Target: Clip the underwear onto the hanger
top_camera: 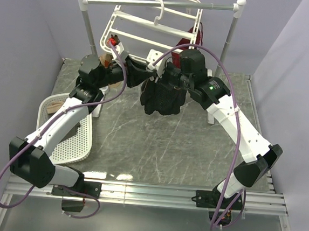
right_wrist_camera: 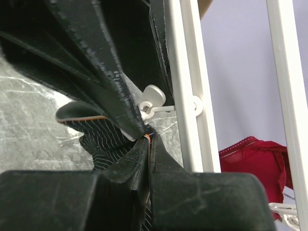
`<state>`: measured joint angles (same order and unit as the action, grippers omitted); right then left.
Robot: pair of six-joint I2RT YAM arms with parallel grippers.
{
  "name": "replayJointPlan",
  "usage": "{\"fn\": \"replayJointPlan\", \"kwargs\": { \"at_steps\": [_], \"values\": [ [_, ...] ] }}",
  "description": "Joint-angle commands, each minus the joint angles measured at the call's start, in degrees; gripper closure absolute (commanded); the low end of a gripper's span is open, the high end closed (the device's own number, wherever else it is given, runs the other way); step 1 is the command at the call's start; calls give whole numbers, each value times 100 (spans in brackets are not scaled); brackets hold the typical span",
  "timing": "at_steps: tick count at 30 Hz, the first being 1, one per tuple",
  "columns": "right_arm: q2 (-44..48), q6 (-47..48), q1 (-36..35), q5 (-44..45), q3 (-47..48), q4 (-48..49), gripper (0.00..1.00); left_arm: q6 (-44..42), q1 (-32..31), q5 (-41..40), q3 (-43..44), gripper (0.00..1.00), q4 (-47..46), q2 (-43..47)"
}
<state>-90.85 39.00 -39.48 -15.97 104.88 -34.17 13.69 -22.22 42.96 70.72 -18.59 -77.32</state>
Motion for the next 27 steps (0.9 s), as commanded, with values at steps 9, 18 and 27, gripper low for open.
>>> {"fn": "replayJointPlan", "kwargs": {
  "at_steps": [9, 18, 27],
  "values": [
    [278, -60, 20, 23, 182, 578, 100, 212, -116, 292, -85, 17, 198, 217],
    [348, -16, 55, 111, 33, 728, 100, 310, -107, 72, -111, 1, 522, 638],
    [638, 107, 160, 173, -486, 1070, 100, 213, 33, -191, -629, 1, 1357, 1543]
  ]
}}
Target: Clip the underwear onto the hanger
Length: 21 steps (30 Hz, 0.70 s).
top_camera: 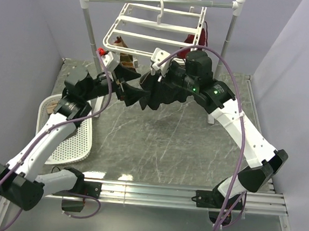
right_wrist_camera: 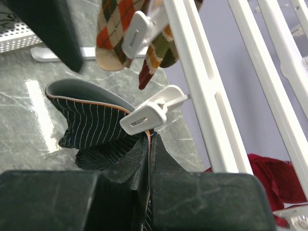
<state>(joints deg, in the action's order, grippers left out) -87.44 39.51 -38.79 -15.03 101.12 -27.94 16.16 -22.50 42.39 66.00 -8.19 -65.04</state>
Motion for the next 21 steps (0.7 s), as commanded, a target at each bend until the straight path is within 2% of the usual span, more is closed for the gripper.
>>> {"fn": "replayJointPlan", "kwargs": {
  "at_steps": [1, 8, 15, 18, 19, 21],
  "values": [
    [350, 48, 108, 79, -154, 456, 100, -34, 96, -161, -270, 1, 370, 394],
    [745, 119, 266, 167, -943, 711, 100, 273, 483, -319, -597, 1, 1020, 992],
    [1053, 119, 565, 290, -1542, 913, 87, 484, 967, -451, -624, 1, 1696, 1274],
    [1194, 101, 714, 316, -1718, 966, 68, 423, 1125, -591, -361, 1, 2320, 1160],
    [1238, 84, 749, 299, -1788, 958, 57, 379, 1186, -635, -264, 1, 2487, 1099],
    [1386, 22, 820, 290, -1859, 957, 48, 256, 1230, -828, 8, 1, 3040, 923]
  ]
}}
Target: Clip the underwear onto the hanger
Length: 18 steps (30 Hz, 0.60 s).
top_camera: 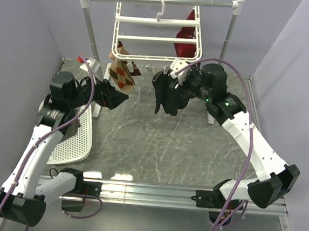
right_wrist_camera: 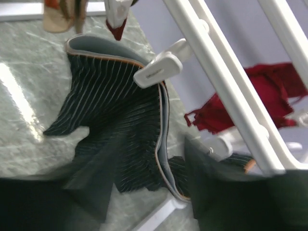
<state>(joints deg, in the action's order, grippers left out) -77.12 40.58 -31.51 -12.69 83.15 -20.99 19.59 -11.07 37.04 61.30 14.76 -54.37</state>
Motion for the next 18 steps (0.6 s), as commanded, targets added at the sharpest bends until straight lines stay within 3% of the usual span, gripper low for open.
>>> {"fn": "replayJointPlan", "kwargs": {
  "at_steps": [1, 5, 13, 18],
  "values": [
    [417, -102, 101, 56, -141, 254, 33, -157, 105, -389, 558, 1, 904, -275],
    [794, -400, 101, 100, -335, 219, 15, -324, 184, -759, 717, 1, 1537, -487],
    [1831, -1578, 118, 319, -835, -246, 13, -518, 219, -1479, 488, 1, 1556, -302],
    [2693, -2431, 689, -181, -1826, -449, 8, -737, 219, -1893, 471, 1, 1775, -197]
  ]
}}
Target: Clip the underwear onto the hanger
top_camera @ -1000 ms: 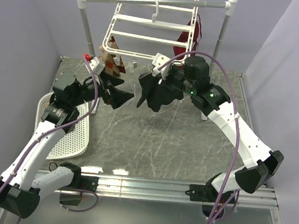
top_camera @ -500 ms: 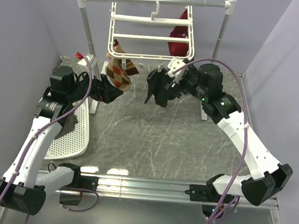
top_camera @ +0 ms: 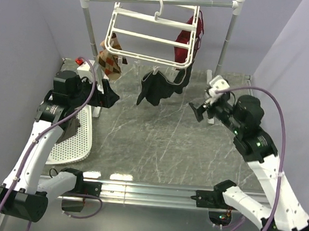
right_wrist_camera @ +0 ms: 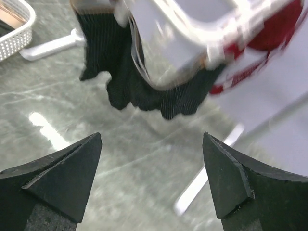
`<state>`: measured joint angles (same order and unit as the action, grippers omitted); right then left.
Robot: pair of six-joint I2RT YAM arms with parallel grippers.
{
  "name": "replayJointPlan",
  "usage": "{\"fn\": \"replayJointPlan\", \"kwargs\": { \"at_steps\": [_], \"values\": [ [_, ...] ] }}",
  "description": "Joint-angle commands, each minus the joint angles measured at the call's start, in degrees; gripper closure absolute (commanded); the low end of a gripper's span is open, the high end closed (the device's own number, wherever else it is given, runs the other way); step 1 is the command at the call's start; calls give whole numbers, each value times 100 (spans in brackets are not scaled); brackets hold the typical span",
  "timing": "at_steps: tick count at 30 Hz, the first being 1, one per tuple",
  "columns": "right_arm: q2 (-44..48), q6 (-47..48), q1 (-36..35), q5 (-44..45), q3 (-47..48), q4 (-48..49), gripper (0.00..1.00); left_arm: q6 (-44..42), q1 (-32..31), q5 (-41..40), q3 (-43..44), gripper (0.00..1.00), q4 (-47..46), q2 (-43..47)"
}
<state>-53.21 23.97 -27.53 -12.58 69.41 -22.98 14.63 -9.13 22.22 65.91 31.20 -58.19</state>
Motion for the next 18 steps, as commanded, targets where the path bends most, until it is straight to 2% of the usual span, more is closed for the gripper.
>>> {"fn": "replayJointPlan", "kwargs": {
  "at_steps": [1, 6, 11, 18],
  "values": [
    [416, -858, 527, -305, -602, -303, 8, -390, 25, -481, -25, 1, 149, 290],
    [1330, -1412, 1222, -649, -1709, -216, 7, -962, 25, -972, -298, 1, 237, 625],
    [1962, -1693, 2022, -956, -2247, -92, 7, -1156, 25, -1694, -500, 1, 290, 818],
    [2482, -1931, 2331, -1071, -2748, -48, 6, -1112, 77, -1826, -545, 1, 325, 907]
  ]
}}
